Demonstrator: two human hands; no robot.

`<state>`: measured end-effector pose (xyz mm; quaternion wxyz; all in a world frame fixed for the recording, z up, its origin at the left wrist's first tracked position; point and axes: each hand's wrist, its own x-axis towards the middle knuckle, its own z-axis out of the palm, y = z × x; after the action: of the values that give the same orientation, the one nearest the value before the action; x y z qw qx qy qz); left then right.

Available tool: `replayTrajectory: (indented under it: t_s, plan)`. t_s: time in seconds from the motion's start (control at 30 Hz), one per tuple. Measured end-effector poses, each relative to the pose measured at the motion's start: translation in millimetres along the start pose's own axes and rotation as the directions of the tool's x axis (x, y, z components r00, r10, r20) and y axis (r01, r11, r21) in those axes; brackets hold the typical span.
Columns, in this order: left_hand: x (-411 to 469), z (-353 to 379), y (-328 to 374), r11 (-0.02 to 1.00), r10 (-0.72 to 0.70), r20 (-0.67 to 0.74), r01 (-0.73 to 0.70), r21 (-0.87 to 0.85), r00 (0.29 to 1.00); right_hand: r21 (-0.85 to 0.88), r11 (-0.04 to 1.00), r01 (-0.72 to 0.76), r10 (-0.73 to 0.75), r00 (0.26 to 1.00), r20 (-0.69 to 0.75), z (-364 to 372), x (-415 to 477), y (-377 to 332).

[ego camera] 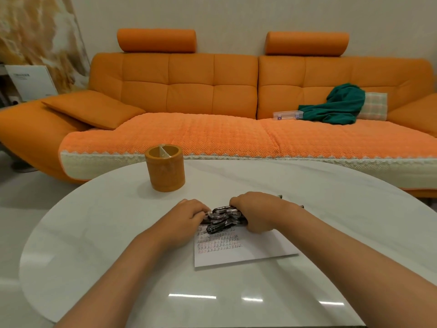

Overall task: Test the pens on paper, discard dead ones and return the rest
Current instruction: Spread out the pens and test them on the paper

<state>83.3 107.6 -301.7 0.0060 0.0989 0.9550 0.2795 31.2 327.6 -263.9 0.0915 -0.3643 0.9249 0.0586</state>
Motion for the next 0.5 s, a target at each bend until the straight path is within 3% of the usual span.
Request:
replayTrajectory:
  t_s: [0.17, 0.23, 0.3, 0.43, 0.5]
  plan:
    - [-0.4, 0.3, 1.5, 1.0, 0.004, 0.043, -0.003, -0.014, 0.999, -0.064, 0.998, -0.003, -0.001, 0.998, -0.059, -2.4, -3.0, -1.5]
    - [-1.7, -2.7, 2.6, 0.986, -0.03, 0.025, 0.034, -0.163, 0.999, -0.136, 0.99, 0.025, -0.044, 0.99, -0.132, -5.9, -2.8, -2.3]
    - [-4.3, -10.5, 3.7, 0.957, -0.063, -0.037, 0.05, -0.285, 0.997, -0.216, 0.974, 0.063, -0.111, 0.97, -0.215, -10.4, -0.4, -4.6]
    - [-20.1, -33.0, -0.6, 0.946, -0.1, -0.261, 0.01, -0.325, 0.96, -0.272, 0.952, 0.14, -0.226, 0.922, -0.315, -17.7, 13.1, -22.8]
    - [-32.5, -40.6, -7.2, 0.948, -0.115, -0.276, 0.022, -0.317, 0.954, -0.296, 0.936, 0.189, -0.283, 0.906, -0.316, -19.2, 26.0, -42.2]
